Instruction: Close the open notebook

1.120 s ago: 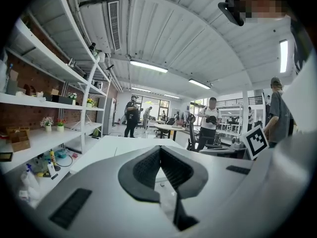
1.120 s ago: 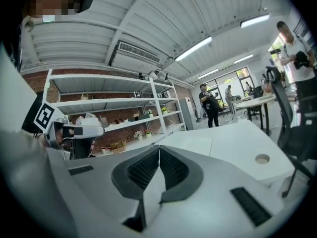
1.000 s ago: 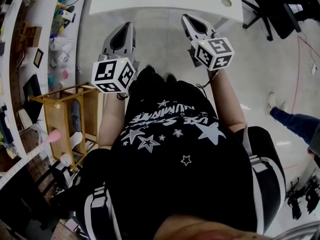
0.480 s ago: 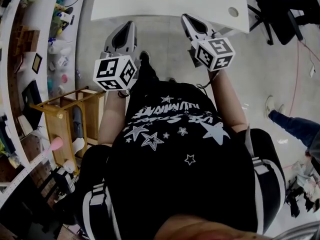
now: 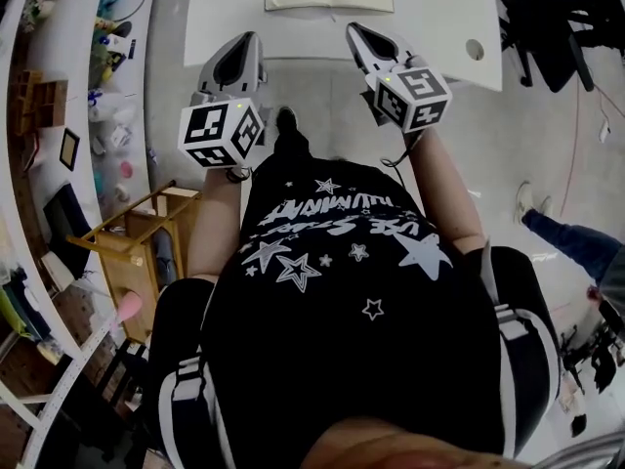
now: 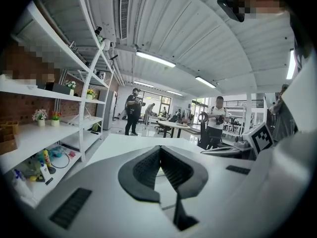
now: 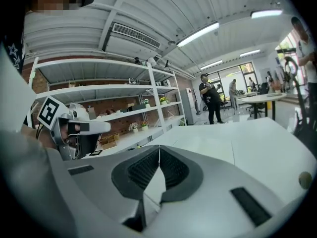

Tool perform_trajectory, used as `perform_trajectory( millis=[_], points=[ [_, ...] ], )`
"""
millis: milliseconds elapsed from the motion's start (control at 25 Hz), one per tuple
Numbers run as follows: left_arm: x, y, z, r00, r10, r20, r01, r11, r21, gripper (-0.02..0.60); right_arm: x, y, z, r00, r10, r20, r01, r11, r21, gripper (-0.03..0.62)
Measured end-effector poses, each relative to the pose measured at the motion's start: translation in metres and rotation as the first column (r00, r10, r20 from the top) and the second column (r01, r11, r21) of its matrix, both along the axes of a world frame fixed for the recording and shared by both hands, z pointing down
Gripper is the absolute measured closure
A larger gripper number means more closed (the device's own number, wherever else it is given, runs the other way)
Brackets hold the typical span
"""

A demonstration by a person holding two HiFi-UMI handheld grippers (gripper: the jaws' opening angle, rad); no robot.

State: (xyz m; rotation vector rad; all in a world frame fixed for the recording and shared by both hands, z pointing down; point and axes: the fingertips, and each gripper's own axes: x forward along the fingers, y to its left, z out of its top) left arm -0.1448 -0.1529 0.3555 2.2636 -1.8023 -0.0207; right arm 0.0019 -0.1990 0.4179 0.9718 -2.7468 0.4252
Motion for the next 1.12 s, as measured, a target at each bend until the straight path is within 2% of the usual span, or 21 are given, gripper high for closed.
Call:
perform_trajectory(
  millis=[240,400,720,920,1120],
  points=[
    [-0.039,-0.035,0.006,1.000,0.017,-0.010,-0.017,1.000,-0.021,0.571,-0.043,-0.033,0.010,0.999,0.028,-0.034,-0.029,0.999,-0.020,0.585],
    [-0.060,-0.052,0.014,0.999,0.035,-0.016,-0.035,0.999,-0.040,0.571,-0.077,-0.047,0.025,0.999,0.009,-0.039,-0.012,0.998,-0.069,0.585],
    [-0.097,-0.078,0.036,0.996,0.087,-0.035,-0.090,0.993,-0.081,0.571,-0.130,-0.067,0.076,0.989,-0.012,-0.147,-0.012,0.986,-0.165,0.583],
    [-0.116,-0.089,0.048,0.993,0.111,-0.046,-0.115,0.988,-0.105,0.571,-0.152,-0.077,0.110,0.976,-0.016,-0.217,-0.033,0.975,-0.220,0.508],
    [-0.128,-0.096,0.055,0.991,0.121,-0.051,-0.126,0.986,-0.113,0.571,-0.162,-0.081,0.138,0.953,-0.033,-0.301,-0.047,0.966,-0.254,0.470]
  ],
)
